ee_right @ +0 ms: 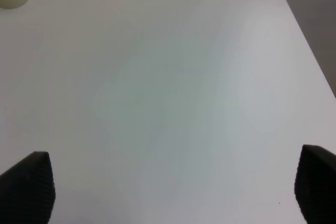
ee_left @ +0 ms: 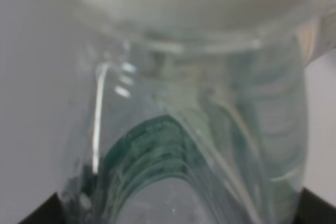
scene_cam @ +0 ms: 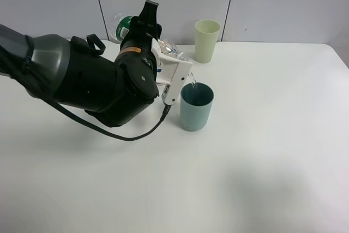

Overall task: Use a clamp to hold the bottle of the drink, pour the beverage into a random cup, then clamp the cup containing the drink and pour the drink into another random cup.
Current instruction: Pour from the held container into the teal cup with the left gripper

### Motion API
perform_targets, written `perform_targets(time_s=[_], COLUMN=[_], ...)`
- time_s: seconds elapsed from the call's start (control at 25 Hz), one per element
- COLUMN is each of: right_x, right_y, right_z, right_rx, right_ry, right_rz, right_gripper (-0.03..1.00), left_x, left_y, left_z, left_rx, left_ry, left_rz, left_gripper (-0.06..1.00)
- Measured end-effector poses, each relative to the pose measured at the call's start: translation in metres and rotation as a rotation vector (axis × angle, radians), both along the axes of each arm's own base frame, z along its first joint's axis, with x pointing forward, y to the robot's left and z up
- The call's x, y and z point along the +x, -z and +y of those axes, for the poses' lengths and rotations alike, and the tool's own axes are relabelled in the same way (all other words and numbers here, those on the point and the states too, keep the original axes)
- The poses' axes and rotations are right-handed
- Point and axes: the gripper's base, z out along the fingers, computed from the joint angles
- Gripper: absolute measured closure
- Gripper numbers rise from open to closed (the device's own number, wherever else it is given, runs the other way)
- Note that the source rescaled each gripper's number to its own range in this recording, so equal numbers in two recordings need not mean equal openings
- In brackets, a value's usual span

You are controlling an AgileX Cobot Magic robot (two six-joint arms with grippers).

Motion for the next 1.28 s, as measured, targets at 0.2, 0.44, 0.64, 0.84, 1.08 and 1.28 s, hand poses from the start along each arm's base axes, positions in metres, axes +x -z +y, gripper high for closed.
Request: perform_targets(time_s=[0.2, 0.44, 0.64, 0.84, 1.08, 1.28], right_x=[0.0, 0.0, 0.0, 0.0, 0.0, 0.0], right_y=[0.0, 0.0, 0.0, 0.0, 0.0, 0.0], right_z=[0.0, 0.0, 0.0, 0.0, 0.0, 0.0], right_rx=[0.0, 0.0, 0.0, 0.0, 0.0, 0.0], right_ry=[0.0, 0.0, 0.0, 0.0, 0.0, 0.0], right_rz=[0.0, 0.0, 0.0, 0.0, 0.0, 0.0], right_gripper=[0.27, 0.27, 0.27, 0.27, 0.27, 0.27], left_x=[0.0001, 0.0005, 0.0006, 0.0006, 0.0006, 0.0008], left_y=[-0.0006, -0.0034, -0.0044, -0.0052, -0.0055, -0.0065], left_z=[0.0001, 0.0, 0.0002, 0.0009, 0.0011, 0.0003], left_rx=[0.019, 0.06, 0.099, 0.172, 0.232, 0.256], left_ry=[0.001, 0.009, 0.012, 0.014, 0.019, 0.03], left_rz=[-0.005, -0.03, -0.037, -0.036, -0.031, -0.041], left_gripper=[0.9, 0.9, 0.9, 0.9, 0.9, 0.9])
